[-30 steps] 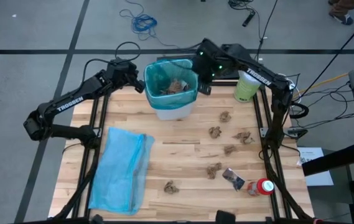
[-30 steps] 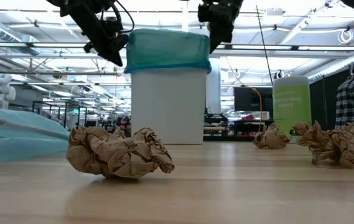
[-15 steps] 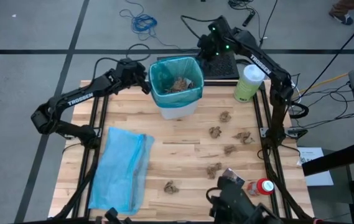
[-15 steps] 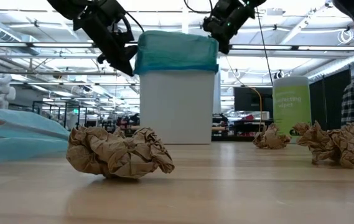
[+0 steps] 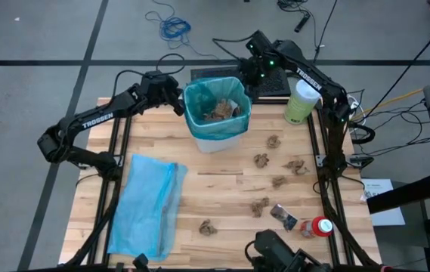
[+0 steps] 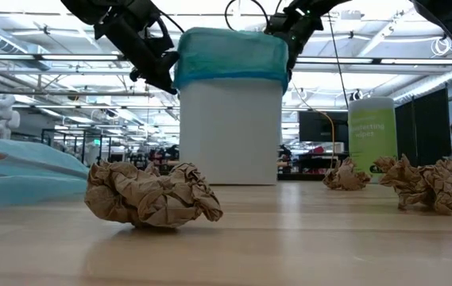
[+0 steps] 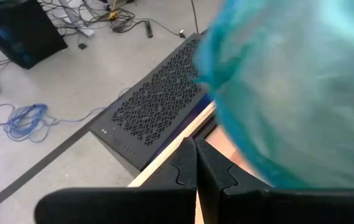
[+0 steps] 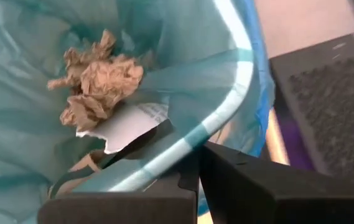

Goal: Place trash/remove bag and relplace
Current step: Put the brown paper into the blue trash bag inside the white trash bin

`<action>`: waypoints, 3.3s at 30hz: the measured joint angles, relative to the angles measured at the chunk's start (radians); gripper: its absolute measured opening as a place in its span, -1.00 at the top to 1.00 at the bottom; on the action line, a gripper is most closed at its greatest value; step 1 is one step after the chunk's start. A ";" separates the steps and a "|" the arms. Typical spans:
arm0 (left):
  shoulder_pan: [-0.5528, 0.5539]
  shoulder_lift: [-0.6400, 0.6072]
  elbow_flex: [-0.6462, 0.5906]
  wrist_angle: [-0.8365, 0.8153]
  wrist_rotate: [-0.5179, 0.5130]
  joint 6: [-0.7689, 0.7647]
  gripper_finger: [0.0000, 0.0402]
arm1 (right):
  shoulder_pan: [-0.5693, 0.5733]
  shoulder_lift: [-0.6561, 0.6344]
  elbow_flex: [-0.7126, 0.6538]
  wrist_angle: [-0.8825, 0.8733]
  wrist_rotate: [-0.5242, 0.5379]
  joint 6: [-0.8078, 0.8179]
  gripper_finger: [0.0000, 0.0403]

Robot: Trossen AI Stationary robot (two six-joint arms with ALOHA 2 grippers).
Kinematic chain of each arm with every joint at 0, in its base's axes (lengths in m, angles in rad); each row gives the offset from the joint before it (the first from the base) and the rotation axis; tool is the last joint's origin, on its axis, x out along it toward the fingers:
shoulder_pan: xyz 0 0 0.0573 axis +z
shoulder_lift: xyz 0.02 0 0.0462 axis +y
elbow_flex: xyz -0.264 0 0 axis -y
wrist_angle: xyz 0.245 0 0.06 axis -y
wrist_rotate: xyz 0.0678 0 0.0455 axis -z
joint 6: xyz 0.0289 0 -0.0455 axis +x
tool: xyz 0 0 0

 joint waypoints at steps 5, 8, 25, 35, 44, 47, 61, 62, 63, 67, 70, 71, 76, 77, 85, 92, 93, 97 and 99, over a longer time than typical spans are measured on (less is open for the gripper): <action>-0.019 -0.001 0.000 -0.005 0.002 -0.003 1.00 | 0.026 -0.002 0.000 -0.054 0.000 -0.010 1.00; -0.037 -0.001 0.000 -0.018 0.003 -0.003 1.00 | 0.043 -0.005 0.000 -0.089 0.001 -0.011 1.00; -0.064 -0.010 0.000 -0.061 -0.002 -0.004 1.00 | 0.045 -0.054 0.000 0.043 0.111 0.032 1.00; -0.064 -0.050 0.001 -0.068 -0.009 -0.003 1.00 | -0.001 -0.140 0.000 0.032 0.209 0.005 1.00; -0.064 -0.162 0.001 -0.091 -0.066 -0.006 1.00 | -0.057 -0.354 -0.133 0.065 0.210 0.028 1.00; -0.064 -0.200 0.001 -0.088 -0.068 -0.006 1.00 | -0.058 -0.478 -0.351 0.166 0.148 0.044 1.00; -0.064 -0.346 0.001 0.068 0.085 -0.034 1.00 | 0.096 -1.033 -1.255 0.502 0.182 0.488 1.00; -0.064 -0.352 0.001 0.083 0.116 -0.034 1.00 | 0.122 -1.047 -1.286 0.508 0.206 0.530 0.99; -0.064 -0.357 0.001 0.098 0.145 -0.036 1.00 | 0.148 -1.057 -1.318 0.519 0.237 0.568 0.98; -0.064 -0.361 0.001 0.140 0.201 -0.059 1.00 | 0.219 -1.059 -1.410 0.539 0.363 0.682 0.85; -0.064 -0.353 0.001 0.140 0.201 -0.059 1.00 | 0.249 -1.042 -1.453 0.547 0.440 0.743 0.69; -0.064 -0.349 0.001 0.139 0.201 -0.060 1.00 | 0.257 -1.036 -1.467 0.552 0.460 0.763 0.62; -0.064 -0.318 0.001 0.140 0.200 -0.059 1.00 | 0.287 -0.993 -1.517 0.613 0.532 0.839 0.25; -0.064 -0.312 0.001 0.140 0.200 -0.059 1.00 | 0.290 -0.981 -1.525 0.628 0.554 0.856 0.18; -0.064 -0.277 0.001 0.139 0.199 -0.059 1.00 | 0.290 -0.865 -1.586 0.737 0.610 0.930 -0.24; -0.064 -0.277 0.000 0.138 0.199 -0.059 1.00 | 0.291 -0.754 -1.628 0.830 0.659 1.012 -0.27; -0.064 -0.277 0.000 0.135 0.199 -0.059 1.00 | 0.291 -0.739 -1.633 0.845 0.659 1.029 -0.25; -0.064 -0.277 0.000 0.131 0.199 -0.058 1.00 | 0.293 -0.686 -1.638 0.858 0.660 1.066 -0.03; -0.064 -0.277 0.000 0.125 0.199 -0.058 1.00 | 0.303 -0.675 -1.639 0.859 0.668 1.072 0.20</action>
